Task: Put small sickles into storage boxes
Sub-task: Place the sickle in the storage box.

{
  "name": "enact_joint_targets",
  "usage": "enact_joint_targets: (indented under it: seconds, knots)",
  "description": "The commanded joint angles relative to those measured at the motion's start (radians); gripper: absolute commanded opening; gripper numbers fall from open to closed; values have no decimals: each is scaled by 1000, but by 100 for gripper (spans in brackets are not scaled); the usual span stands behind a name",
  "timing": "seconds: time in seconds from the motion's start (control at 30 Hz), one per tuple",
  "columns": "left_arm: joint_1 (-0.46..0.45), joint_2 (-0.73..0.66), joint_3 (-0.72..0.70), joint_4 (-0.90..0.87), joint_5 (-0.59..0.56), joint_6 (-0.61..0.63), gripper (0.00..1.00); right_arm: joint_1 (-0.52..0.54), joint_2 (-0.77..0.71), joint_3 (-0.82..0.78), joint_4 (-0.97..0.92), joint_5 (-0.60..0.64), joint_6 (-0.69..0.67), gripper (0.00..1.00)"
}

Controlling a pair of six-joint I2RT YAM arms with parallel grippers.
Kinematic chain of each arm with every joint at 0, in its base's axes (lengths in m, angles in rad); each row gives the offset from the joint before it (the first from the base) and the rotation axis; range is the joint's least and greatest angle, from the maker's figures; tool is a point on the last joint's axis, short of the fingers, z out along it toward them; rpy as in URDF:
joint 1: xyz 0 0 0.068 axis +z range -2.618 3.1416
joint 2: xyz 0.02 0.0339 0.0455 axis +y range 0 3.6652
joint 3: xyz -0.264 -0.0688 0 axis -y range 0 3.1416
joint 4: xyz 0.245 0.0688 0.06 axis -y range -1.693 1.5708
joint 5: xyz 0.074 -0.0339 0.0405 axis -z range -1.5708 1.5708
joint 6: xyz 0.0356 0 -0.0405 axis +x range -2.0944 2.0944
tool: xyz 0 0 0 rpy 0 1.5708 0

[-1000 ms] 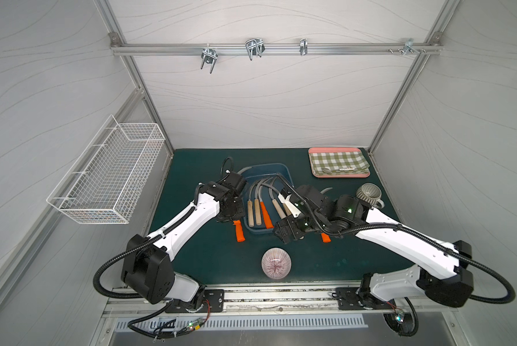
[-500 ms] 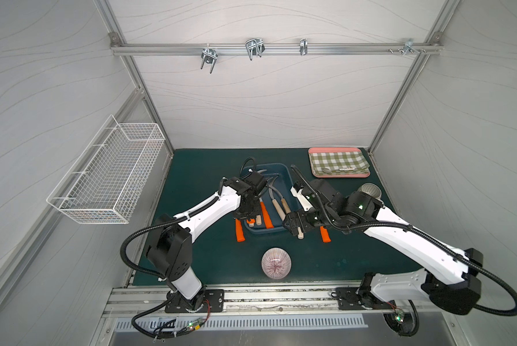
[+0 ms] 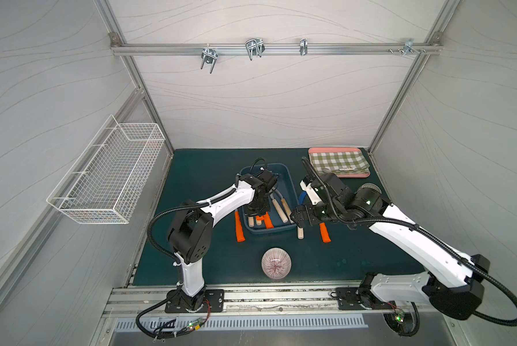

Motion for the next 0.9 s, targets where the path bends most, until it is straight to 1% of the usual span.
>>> enact_joint_targets:
  seconds: [0.0, 0.3, 0.57, 0.67, 0.87]
  knots:
    - [-9, 53, 72, 18, -7, -50, 7, -11, -20, -16, -23, -14, -15, 99]
    - [-28, 189, 167, 39, 39, -97, 7, -36, -18, -30, -22, -26, -28, 99]
    - [-43, 251, 214, 47, 71, -101, 11, -47, -28, -41, -27, -37, -28, 99]
    - [-49, 257, 221, 47, 73, -93, 16, -48, -32, -47, -27, -37, -25, 99]
    - [-54, 240, 227, 34, 68, -64, 34, -50, -31, -55, -23, -41, -18, 99]
